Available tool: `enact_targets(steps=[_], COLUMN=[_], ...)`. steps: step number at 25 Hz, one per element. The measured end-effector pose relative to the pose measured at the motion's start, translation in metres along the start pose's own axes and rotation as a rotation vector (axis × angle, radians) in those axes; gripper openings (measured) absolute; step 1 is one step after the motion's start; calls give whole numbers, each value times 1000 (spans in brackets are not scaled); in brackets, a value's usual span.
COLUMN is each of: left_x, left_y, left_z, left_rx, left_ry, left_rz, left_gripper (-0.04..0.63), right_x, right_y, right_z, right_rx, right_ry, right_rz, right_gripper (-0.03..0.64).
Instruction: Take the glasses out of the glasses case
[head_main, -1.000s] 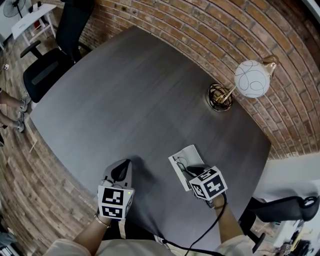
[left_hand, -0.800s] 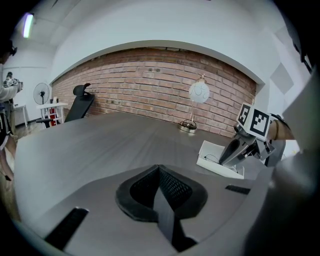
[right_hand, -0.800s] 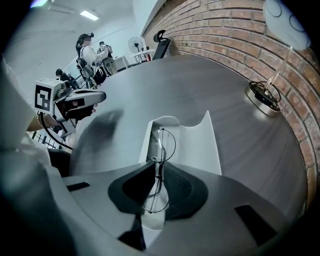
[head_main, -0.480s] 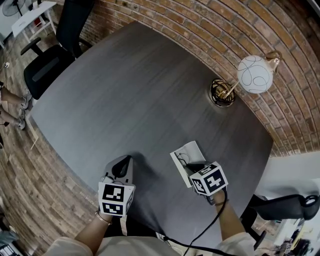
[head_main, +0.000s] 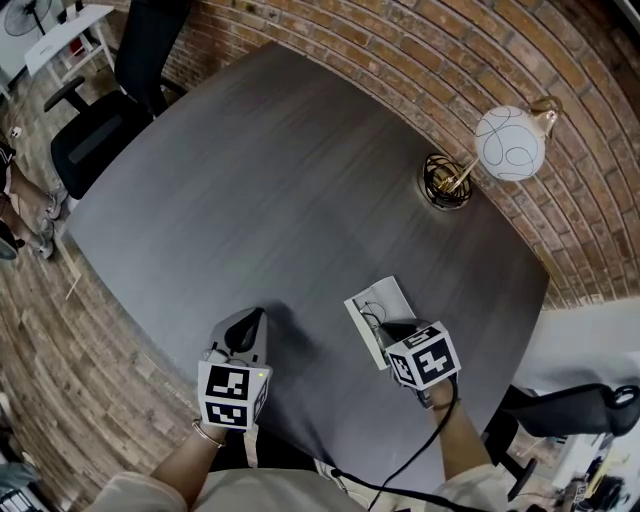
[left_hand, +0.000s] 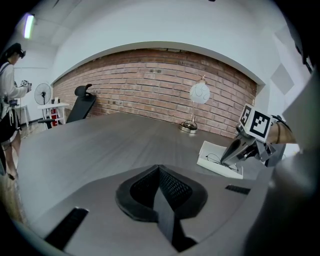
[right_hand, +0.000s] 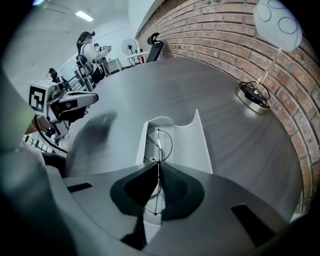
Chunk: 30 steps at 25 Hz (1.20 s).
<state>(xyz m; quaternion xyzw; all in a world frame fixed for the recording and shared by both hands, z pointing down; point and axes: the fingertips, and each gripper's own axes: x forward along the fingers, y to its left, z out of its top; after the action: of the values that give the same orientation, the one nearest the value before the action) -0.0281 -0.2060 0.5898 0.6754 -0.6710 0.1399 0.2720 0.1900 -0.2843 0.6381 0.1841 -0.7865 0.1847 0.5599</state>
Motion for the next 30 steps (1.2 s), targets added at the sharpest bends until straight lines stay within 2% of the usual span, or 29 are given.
enact_targets(steps=[15,30], left_x=[-9,-26], left_y=[1,-8], left_z=[7,46], left_rx=[27,71], left_ry=[-14,-91], left_rz=[-3,-65], left_gripper=[14,14], right_x=[-23,-75], right_y=[-24,-8], right_z=[7,33], right_rx=[11,47], right_ry=[-82,-219], right_rz=[-188,-292], right_gripper=[40,40])
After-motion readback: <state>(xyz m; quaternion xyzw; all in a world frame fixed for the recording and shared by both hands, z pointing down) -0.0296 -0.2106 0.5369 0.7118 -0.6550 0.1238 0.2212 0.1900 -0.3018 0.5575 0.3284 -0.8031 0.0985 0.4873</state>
